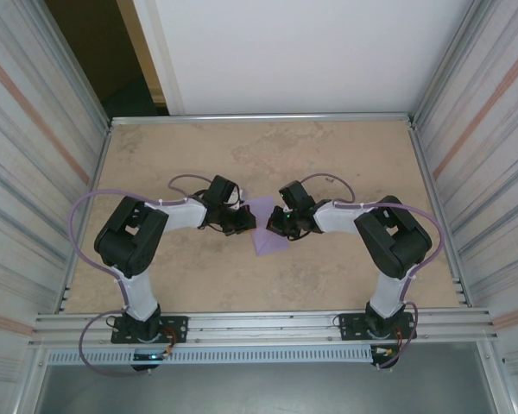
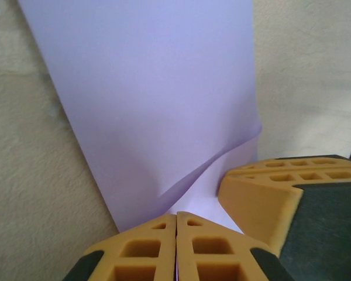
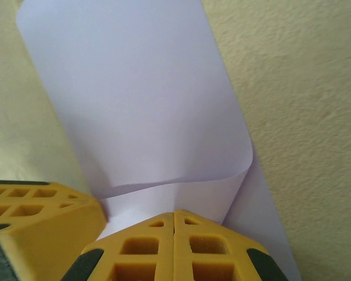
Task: Fold a paper plane with a square sheet of paper (pick it up from the middle)
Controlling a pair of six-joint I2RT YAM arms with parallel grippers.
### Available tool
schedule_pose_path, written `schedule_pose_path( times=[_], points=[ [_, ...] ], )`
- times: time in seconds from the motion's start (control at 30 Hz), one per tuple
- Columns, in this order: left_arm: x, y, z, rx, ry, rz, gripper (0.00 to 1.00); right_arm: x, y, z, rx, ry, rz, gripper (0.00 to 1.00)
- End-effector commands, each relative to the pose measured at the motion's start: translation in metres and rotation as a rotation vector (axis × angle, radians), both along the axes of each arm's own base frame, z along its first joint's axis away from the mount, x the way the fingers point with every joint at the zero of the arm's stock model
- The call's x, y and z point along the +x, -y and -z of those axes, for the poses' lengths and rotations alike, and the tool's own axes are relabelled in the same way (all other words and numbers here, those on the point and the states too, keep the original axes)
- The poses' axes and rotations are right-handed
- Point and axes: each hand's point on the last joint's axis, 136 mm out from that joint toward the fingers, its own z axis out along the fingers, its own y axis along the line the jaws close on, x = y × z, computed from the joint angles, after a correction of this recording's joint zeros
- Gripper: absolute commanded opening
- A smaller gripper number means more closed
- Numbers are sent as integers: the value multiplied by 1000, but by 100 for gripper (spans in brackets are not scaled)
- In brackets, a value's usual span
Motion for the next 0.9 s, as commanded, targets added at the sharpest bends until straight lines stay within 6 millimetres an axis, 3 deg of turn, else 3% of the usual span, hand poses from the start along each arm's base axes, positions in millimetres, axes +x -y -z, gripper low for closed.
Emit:
schedule_pose_path(
  times=[0.0, 0.5, 0.63, 0.8, 0.87],
  points=[
    [7, 7, -8, -28, 34, 30, 8, -6, 13, 19, -61, -40, 32, 3],
    [3, -3, 18, 43, -17, 12, 8, -10, 19, 25, -68, -64, 65, 3],
    [2, -6, 23, 58, -25, 8, 7, -6, 11, 8, -26, -22, 28, 3],
    [-1, -11, 27, 84, -32, 8, 7, -7, -14, -35, 43, 90, -117, 4],
    [-1, -12, 27, 89, -33, 7, 7, -13, -21, -40, 36, 94, -156, 4]
  ],
)
